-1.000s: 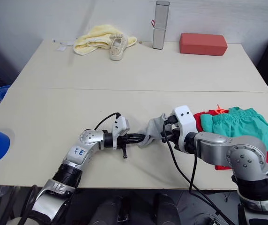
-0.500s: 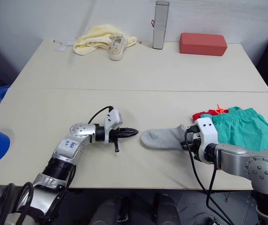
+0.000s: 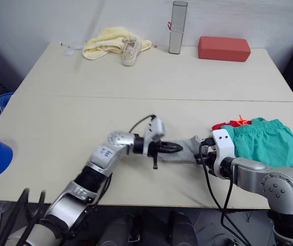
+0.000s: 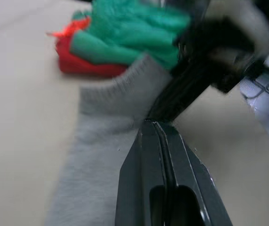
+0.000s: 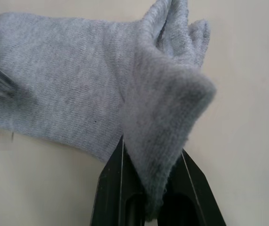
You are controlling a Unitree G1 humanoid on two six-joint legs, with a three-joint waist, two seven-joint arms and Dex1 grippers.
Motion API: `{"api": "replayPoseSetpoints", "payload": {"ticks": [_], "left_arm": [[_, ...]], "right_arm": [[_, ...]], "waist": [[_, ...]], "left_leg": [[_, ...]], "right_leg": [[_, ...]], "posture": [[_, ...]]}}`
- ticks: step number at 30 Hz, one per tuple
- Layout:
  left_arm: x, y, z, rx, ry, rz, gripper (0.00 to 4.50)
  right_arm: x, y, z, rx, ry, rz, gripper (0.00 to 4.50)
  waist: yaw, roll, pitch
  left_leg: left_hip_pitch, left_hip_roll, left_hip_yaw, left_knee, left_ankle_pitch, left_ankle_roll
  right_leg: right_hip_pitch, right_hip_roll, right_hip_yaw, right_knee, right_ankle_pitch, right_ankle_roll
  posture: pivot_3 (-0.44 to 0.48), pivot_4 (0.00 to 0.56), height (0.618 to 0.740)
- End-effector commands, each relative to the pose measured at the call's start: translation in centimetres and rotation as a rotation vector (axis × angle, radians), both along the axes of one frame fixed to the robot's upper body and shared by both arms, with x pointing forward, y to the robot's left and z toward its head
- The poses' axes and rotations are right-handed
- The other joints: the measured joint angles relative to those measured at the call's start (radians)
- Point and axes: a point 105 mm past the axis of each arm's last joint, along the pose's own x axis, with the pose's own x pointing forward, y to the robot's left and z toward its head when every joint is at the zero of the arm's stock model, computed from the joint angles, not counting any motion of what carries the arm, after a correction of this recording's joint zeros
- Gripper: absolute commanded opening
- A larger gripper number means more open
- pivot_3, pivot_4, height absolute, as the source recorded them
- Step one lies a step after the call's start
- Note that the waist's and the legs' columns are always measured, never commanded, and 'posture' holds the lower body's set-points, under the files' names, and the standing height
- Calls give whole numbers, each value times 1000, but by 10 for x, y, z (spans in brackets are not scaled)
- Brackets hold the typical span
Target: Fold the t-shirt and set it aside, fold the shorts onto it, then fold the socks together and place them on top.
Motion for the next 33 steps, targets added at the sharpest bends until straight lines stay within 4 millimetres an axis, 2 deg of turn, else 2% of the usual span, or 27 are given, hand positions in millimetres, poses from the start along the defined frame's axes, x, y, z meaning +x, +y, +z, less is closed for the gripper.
{"api": "replayPoseSetpoints", "payload": {"ticks": [1,7,12,15,20,28,33], "left_arm": [[9,3,-1,23,-58,58,0],[8,15,0,14,-38,79,0],[5,22,-12,70,12,80,0],[5,22,-16,96,38,88,0],[4,23,-19,109,63,99,0],[5,33,-22,120,93,137,0],[10,39,-21,119,98,170,0]], "right_arm": [[-3,0,7,-15,-34,16,11],[-3,-7,12,-34,-54,6,11],[-2,-6,19,-48,-89,29,11],[2,5,36,-3,-141,63,11],[4,24,51,-51,-174,151,11],[3,57,40,-107,-158,241,11],[-3,58,38,-212,-163,296,11]], "waist": [[0,0,0],[1,0,0],[2,0,0],[-1,0,0],[0,0,0],[-6,1,0],[-8,1,0]], "left_leg": [[0,0,0,0,0,0],[0,0,-1,0,-1,2],[0,0,-1,0,-1,1],[0,0,-1,0,-1,1],[0,0,-1,0,-1,1],[0,1,-1,0,0,0],[0,1,-1,0,0,0]], "right_leg": [[0,0,0,0,0,0],[0,-1,0,0,0,0],[0,-1,0,0,0,0],[0,-1,0,0,0,0],[0,-1,0,0,0,0],[0,-1,0,0,0,-1],[0,-1,0,0,0,0]], "posture": [[0,150,740],[0,150,740],[0,150,740],[0,150,740],[0,150,740],[0,150,740],[0,150,740]]}}
